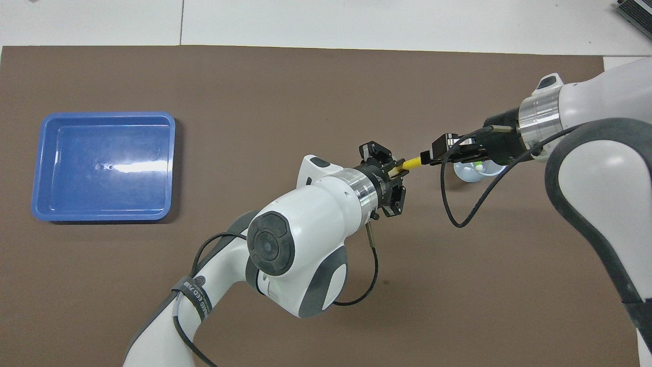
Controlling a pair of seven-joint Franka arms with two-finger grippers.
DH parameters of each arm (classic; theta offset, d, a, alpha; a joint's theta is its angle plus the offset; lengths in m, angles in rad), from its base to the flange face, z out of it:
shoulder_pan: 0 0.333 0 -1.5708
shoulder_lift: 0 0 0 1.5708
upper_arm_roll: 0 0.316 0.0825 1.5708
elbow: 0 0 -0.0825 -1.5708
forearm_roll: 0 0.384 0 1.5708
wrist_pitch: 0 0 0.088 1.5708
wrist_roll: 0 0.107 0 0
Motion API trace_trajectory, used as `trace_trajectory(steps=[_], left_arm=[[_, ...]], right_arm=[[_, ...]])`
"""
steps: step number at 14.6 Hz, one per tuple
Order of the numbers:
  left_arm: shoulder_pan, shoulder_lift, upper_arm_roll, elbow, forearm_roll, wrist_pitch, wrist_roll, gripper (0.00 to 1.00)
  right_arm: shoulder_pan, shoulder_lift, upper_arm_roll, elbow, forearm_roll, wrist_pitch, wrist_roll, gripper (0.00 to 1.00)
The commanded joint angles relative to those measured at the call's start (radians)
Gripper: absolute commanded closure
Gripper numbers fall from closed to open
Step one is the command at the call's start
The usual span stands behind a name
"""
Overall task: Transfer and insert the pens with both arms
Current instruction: 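Grasp the yellow pen with the right gripper and open the left gripper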
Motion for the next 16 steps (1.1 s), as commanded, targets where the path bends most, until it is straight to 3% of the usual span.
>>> trace_trajectory(steps=[1,2,3,5,12,16], left_arm=[[-0.017,-0.015,0.017,-0.021,-0.015,0.021,0.007,1.0],[-0.017,-0.015,0.017,-0.021,-0.015,0.019,0.01,0.88],[-0.017,-0.015,0.017,-0.021,-0.013,0.018,0.01,0.65],[-0.015,-0.018,0.019,-0.016,-0.015,0.016,0.004,0.0],[0.072,-0.056,0.028,-0.016,-0.012,-0.077,0.007,0.0],[0.231,-0.09,0.026,-0.016,-0.005,-0.227,0.051,0.0]], right_arm=[[-0.009,-0.001,-0.003,-0.007,-0.002,0.011,-0.045,1.0],[-0.012,-0.001,-0.003,-0.007,-0.01,0.011,-0.053,1.0],[-0.015,0.0,-0.001,-0.004,-0.018,0.011,-0.053,1.0],[-0.016,0.003,-0.003,0.007,-0.019,0.009,-0.052,1.0],[-0.036,0.011,-0.006,0.053,-0.226,0.004,-0.052,1.0],[-0.058,0.02,-0.006,0.05,-0.404,0.049,-0.055,1.0]])
